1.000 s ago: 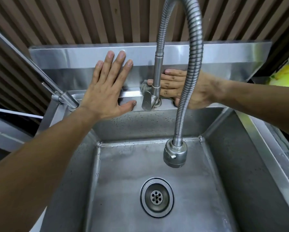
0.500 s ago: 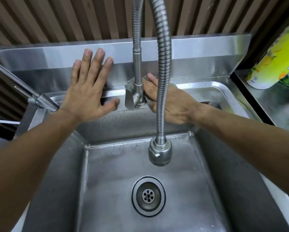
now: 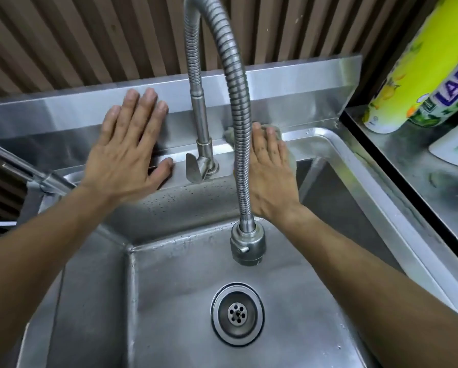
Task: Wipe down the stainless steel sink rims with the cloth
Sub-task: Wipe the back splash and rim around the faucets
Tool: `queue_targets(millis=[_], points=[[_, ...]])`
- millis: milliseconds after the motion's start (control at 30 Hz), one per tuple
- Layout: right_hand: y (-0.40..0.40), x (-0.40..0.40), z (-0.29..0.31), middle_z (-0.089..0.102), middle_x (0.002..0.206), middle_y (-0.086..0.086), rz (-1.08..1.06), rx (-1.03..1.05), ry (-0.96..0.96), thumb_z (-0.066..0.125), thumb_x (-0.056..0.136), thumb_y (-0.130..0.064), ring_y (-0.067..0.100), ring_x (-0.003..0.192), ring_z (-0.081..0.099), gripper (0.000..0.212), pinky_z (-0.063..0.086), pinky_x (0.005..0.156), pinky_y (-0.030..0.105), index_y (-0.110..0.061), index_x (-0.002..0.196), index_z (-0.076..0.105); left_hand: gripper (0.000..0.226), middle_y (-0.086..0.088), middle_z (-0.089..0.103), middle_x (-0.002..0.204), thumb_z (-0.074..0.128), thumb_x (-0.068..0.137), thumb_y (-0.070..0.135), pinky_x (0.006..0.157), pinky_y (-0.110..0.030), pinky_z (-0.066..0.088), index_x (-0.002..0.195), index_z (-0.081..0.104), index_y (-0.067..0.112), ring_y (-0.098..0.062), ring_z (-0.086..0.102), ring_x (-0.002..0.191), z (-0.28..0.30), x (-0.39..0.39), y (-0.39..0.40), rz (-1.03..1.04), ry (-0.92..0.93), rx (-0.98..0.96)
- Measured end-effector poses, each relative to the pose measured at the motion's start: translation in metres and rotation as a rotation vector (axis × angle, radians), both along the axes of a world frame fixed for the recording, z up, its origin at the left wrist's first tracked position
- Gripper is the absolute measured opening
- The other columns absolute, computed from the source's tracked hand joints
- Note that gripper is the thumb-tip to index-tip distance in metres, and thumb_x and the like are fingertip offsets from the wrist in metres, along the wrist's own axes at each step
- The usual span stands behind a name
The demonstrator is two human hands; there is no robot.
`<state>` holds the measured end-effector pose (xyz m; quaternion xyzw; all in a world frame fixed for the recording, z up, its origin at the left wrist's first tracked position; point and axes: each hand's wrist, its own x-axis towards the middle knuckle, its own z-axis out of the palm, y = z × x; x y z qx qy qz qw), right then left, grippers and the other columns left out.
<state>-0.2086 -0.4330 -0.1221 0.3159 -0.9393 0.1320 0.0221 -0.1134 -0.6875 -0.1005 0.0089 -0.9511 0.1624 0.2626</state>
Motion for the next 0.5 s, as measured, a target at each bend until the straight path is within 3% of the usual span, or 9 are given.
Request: queue_targets(millis=[100, 200, 333, 433, 500], points=[[0.005, -0.006, -0.004, 0.001, 0.174, 0.010, 0.115, 0.005, 0.078, 0.012, 0.107, -0.046, 0.032, 0.161, -0.002, 0.063, 0.004, 0.131, 0.048, -0.027, 0.166, 0.003, 0.072, -0.008, -0.005, 0.174, 0.027, 0.106, 0.042, 0.130, -0.044, -0.002, 0.165, -0.005, 0.015, -0.028, -0.004, 0.161, 0.016, -0.019, 0.000, -0.127, -0.009, -0.084], [0.022, -0.016, -0.006, 0.014, 0.173, 0.010, 0.035, 0.024, 0.086, 0.004, 0.103, -0.052, 0.032, 0.160, 0.011, 0.068, 0.009, 0.130, 0.045, -0.029, 0.166, 0.014, 0.067, -0.008, -0.005, 0.173, 0.025, 0.110, 0.033, 0.130, -0.046, 0.004, 0.164, -0.010, 0.014, -0.030, -0.003, 0.161, 0.022, -0.035, -0.002, -0.199, -0.005, -0.151], [0.022, -0.018, -0.006, 0.041, 0.154, 0.018, -0.135, -0.014, 0.180, 0.026, 0.106, -0.045, 0.037, 0.139, 0.040, 0.060, 0.028, 0.116, 0.048, -0.022, 0.160, 0.034, 0.067, -0.011, 0.003, 0.173, 0.034, 0.110, 0.028, 0.129, -0.048, 0.011, 0.165, 0.001, 0.009, -0.031, 0.004, 0.161, 0.019, -0.036, -0.006, -0.206, 0.023, -0.179], [0.013, -0.019, -0.001, 0.048, 0.139, 0.014, -0.053, -0.071, 0.162, 0.036, 0.103, -0.041, 0.032, 0.121, 0.048, 0.053, 0.039, 0.103, 0.045, -0.026, 0.153, 0.046, 0.064, -0.014, 0.012, 0.172, 0.034, 0.110, 0.032, 0.129, -0.047, 0.013, 0.164, 0.013, 0.006, -0.032, 0.009, 0.160, 0.030, -0.036, -0.009, -0.256, -0.002, -0.228], [0.009, -0.016, -0.005, 0.045, 0.150, 0.014, 0.021, -0.078, 0.158, 0.031, 0.105, -0.044, 0.033, 0.132, 0.044, 0.052, 0.037, 0.109, 0.048, -0.028, 0.152, 0.048, 0.061, -0.014, 0.017, 0.172, 0.029, 0.111, 0.034, 0.129, -0.044, 0.010, 0.164, 0.017, 0.007, -0.031, 0.012, 0.160, 0.044, -0.041, -0.014, -0.303, -0.040, -0.301]])
